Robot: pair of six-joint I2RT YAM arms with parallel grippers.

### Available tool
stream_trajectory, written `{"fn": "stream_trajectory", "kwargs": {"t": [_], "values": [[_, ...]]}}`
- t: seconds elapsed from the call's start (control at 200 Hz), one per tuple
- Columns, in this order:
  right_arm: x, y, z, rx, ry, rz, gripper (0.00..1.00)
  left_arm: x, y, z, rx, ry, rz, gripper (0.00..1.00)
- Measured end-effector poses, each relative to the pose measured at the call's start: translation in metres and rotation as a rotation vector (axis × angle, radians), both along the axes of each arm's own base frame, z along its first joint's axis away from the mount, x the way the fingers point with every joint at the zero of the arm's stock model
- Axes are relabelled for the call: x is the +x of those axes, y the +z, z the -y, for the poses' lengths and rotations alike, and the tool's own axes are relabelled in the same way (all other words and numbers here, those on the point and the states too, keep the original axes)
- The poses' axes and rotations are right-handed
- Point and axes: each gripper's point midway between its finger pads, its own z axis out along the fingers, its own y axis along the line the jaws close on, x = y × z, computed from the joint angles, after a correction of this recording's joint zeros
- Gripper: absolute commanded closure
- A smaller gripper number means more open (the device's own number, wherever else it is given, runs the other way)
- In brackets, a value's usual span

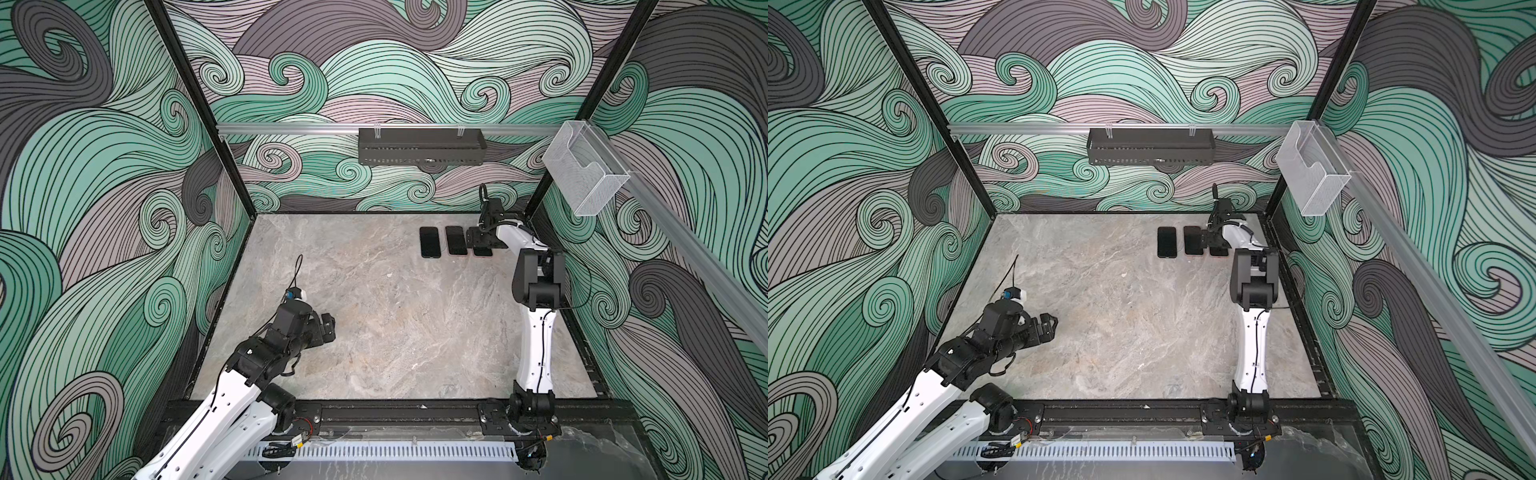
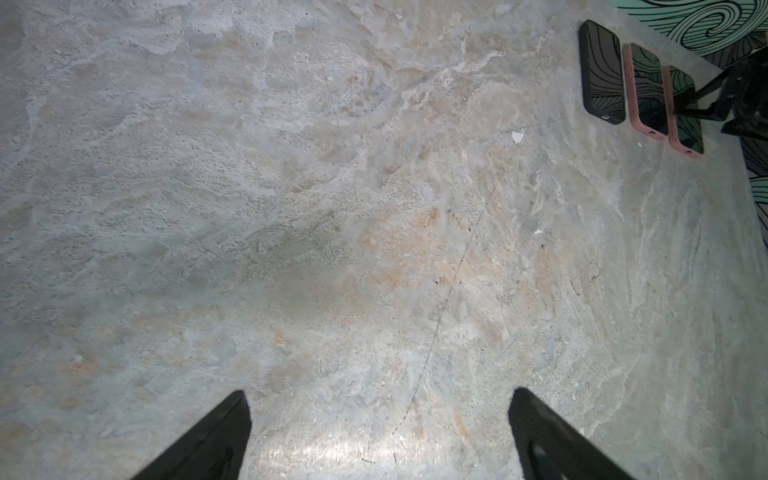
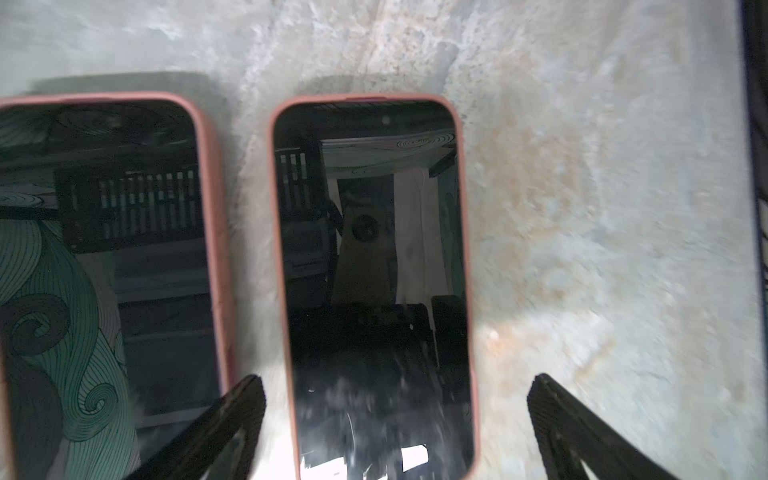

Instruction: Put the phone into the phone case

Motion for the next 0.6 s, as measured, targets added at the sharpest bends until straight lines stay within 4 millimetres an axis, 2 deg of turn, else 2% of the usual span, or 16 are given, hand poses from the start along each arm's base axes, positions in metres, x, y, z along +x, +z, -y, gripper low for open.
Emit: {"fn": "stream_trajectory", "kwargs": {"t": [0.215,0.31,0.44,0.595], "values": [[-0.024,0.083,-0.008,0.038,0.019,0.161,0.01,0.016,-0.002,-0.013,0.108,0.04,0.03,0.01],[-0.043,0.109,-0.014,0.07,0.036,0.231,0.01,0.027,0.001,-0.024,0.168,0.073,0.061,0.02],[-0.079,0.12,-0.024,0.118,0.068,0.294,0.01,0.043,0.012,-0.038,0.24,0.118,0.122,0.01],[-0.127,0.116,-0.034,0.159,0.105,0.361,0.01,0.066,0.026,-0.053,0.322,0.166,0.229,0.01]]}}
